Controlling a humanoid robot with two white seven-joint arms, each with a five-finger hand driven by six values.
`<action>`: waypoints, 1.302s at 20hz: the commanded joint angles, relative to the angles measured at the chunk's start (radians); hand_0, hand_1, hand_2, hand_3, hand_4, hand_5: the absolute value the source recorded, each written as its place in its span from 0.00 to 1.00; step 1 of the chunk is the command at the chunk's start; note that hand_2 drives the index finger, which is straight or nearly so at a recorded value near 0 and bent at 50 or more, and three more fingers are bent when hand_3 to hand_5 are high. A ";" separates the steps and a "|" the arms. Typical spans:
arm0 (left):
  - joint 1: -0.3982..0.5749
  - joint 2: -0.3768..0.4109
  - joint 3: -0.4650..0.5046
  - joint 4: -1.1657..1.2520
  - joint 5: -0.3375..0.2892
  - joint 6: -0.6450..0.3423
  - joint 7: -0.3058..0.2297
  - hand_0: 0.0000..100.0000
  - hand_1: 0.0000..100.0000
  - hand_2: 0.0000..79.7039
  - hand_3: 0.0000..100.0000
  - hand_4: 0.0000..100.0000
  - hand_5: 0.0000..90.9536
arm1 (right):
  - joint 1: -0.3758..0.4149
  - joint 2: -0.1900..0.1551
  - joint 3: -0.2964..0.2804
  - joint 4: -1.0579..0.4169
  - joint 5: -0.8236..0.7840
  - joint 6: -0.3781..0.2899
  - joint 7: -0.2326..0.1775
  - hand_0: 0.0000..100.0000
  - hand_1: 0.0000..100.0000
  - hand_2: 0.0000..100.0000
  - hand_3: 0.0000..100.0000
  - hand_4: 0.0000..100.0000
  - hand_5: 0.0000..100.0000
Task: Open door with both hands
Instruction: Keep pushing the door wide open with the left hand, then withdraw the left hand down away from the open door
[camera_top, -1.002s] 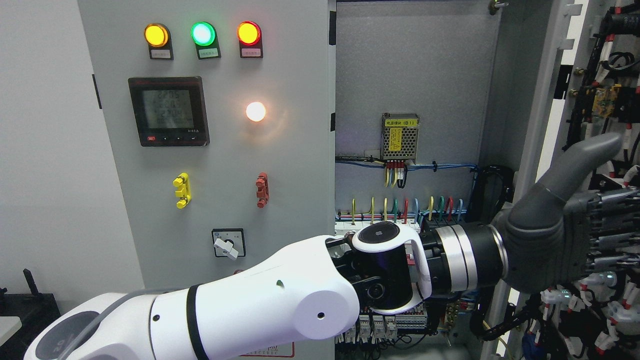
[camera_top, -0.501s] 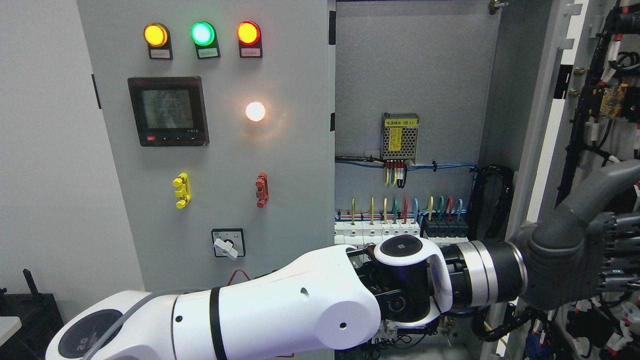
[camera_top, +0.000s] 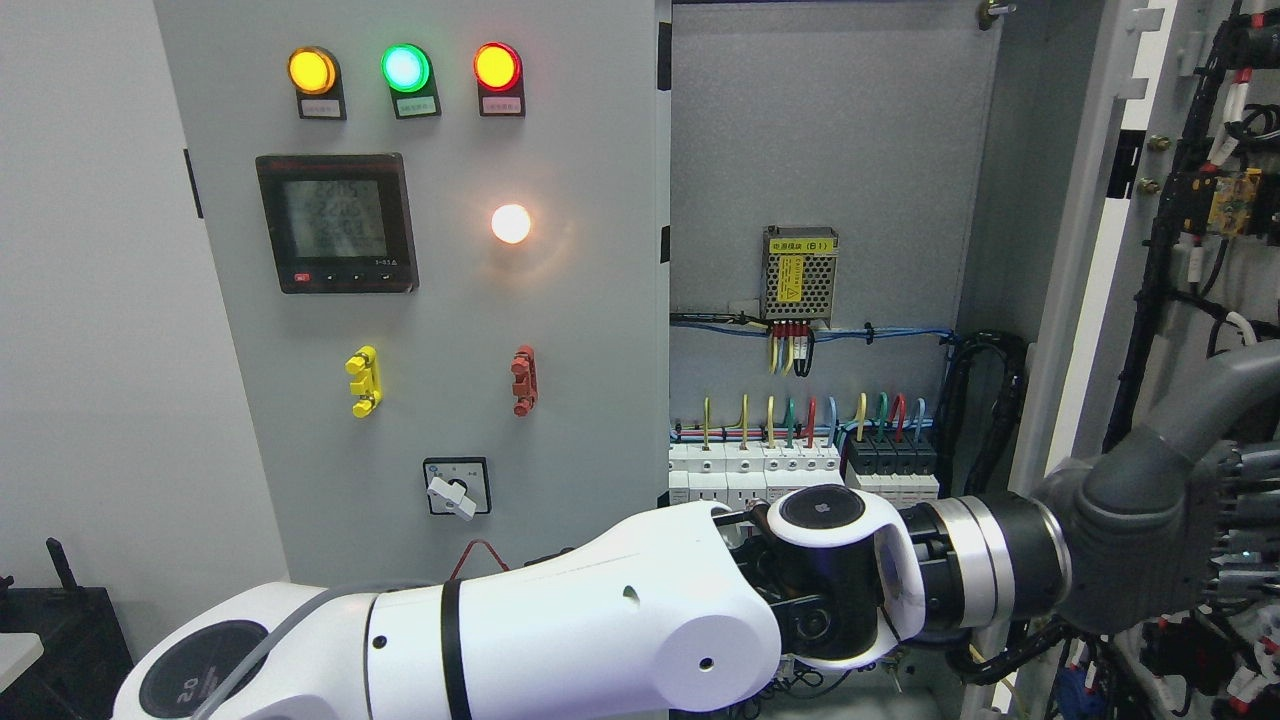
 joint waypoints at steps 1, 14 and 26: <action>-0.002 -0.012 -0.012 0.006 0.004 0.003 0.002 0.00 0.00 0.00 0.00 0.03 0.00 | 0.000 0.000 0.000 0.000 0.000 0.002 0.000 0.00 0.00 0.00 0.00 0.00 0.00; 0.001 0.282 0.011 -0.142 0.004 0.015 -0.018 0.00 0.00 0.00 0.00 0.03 0.00 | 0.000 0.000 0.000 0.000 0.000 0.000 0.000 0.00 0.00 0.00 0.00 0.00 0.00; 0.285 0.861 0.020 -0.456 -0.073 0.052 -0.061 0.00 0.00 0.00 0.00 0.03 0.00 | 0.000 0.000 0.000 0.000 0.000 0.002 0.000 0.00 0.00 0.00 0.00 0.00 0.00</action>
